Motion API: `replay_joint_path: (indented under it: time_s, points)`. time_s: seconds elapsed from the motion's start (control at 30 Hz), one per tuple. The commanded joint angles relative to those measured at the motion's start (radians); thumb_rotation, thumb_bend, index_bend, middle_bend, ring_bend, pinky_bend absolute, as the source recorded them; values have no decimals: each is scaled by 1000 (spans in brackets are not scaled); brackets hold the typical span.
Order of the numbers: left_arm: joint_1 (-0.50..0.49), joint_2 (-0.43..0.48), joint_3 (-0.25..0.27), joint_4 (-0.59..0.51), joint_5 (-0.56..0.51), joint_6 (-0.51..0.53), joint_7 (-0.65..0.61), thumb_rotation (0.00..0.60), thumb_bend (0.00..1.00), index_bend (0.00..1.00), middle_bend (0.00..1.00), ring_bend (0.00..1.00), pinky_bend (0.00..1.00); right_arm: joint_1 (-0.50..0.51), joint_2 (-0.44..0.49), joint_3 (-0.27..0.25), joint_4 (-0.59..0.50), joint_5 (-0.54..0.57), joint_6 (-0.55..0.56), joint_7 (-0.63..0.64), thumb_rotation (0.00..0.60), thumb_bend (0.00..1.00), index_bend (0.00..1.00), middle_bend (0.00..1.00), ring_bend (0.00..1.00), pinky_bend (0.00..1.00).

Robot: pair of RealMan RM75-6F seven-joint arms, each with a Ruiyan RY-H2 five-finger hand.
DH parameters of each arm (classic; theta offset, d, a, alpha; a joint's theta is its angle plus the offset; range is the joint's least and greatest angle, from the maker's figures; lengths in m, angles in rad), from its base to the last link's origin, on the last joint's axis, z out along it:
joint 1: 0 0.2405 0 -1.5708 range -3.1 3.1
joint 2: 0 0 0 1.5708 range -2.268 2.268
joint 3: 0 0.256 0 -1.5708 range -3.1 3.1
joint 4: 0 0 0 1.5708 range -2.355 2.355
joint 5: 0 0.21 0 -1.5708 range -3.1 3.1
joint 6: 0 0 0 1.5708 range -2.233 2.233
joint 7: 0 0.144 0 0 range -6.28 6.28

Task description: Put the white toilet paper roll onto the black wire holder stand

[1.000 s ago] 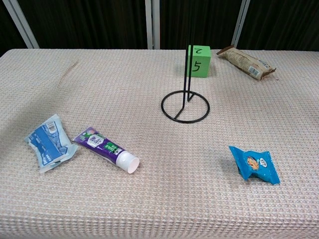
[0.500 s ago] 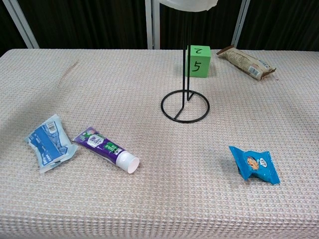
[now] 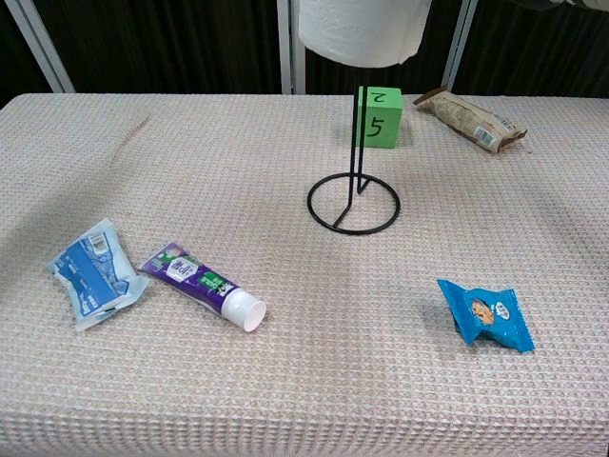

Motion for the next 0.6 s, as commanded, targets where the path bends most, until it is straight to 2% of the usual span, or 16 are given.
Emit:
replay_joint_path:
  time_s: [0.03,0.3,0.6]
  points:
    - [1,-1,0,3,1,2,-3,175,92,140,147,158,320,-9,-23,-17,31,-12,-13,15,600,230,509,451,267,218]
    - [0,-6,-1,9,5,6,-12,175,92,140,147,158,321,-23,-80,-56,147,-92,-73,63,600,230,512,429,253,218]
    - [-3,-14,-3,11,10,13,-6,174,93,140,147,158,321,-53,-132,-82,227,-169,-101,134,600,230,513,424,252,218]
